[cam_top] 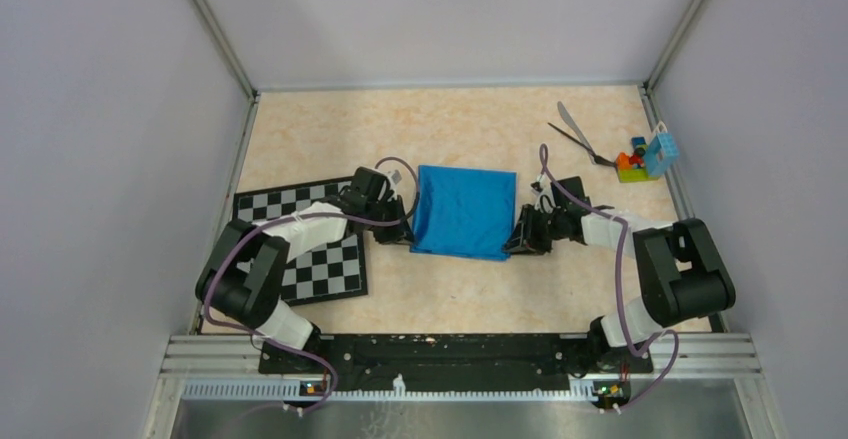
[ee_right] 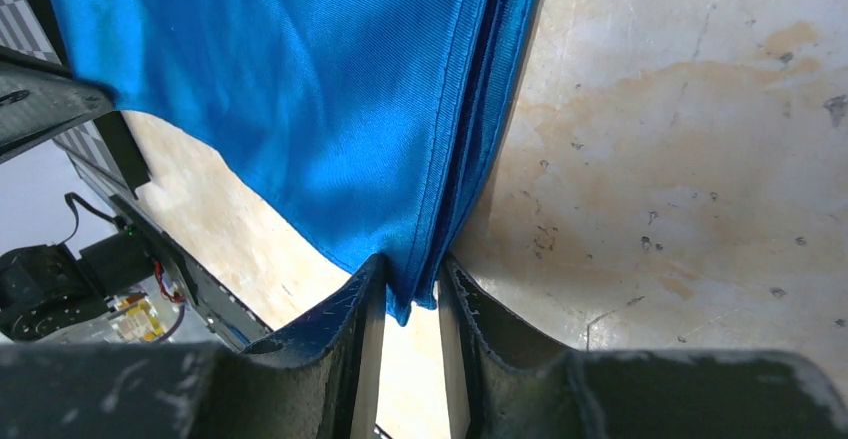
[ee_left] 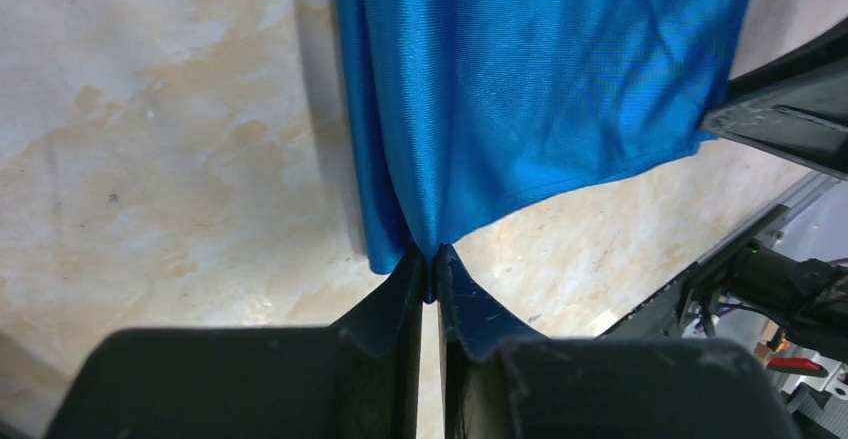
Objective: Fold the napkin into a case and place the utensils inside
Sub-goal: Smooth out the square-folded napkin at the center of the board.
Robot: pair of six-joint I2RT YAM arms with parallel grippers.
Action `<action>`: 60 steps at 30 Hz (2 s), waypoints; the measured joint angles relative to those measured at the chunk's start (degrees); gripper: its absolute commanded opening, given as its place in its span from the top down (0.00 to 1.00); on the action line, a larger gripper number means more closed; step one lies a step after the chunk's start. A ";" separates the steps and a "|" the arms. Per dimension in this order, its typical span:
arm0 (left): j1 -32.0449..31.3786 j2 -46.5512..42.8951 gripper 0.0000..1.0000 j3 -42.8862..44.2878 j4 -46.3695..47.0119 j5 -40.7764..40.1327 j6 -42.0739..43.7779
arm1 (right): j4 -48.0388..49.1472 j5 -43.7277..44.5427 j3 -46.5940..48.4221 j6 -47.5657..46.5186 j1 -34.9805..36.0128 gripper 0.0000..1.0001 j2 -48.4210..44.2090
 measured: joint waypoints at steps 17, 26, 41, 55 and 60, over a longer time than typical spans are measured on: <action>-0.72 -3.78 0.89 -4.76 5.84 4.11 -3.98 | -1.11 1.27 -0.02 -0.61 0.00 0.62 -1.36; -0.76 -1.14 0.89 -8.09 8.02 3.91 -4.63 | -10.54 10.67 2.64 -4.31 1.36 0.58 -8.24; -0.76 -0.68 0.69 -8.41 9.27 4.90 -5.46 | -6.14 7.48 4.39 -1.73 5.68 0.82 0.57; -0.35 -9.84 0.93 -3.30 3.87 8.00 -5.35 | 1.68 -2.19 9.81 3.76 7.17 0.43 0.11; -0.35 -4.28 1.00 -3.91 5.95 8.94 -5.97 | 15.30 -7.41 16.94 12.22 12.57 0.39 11.30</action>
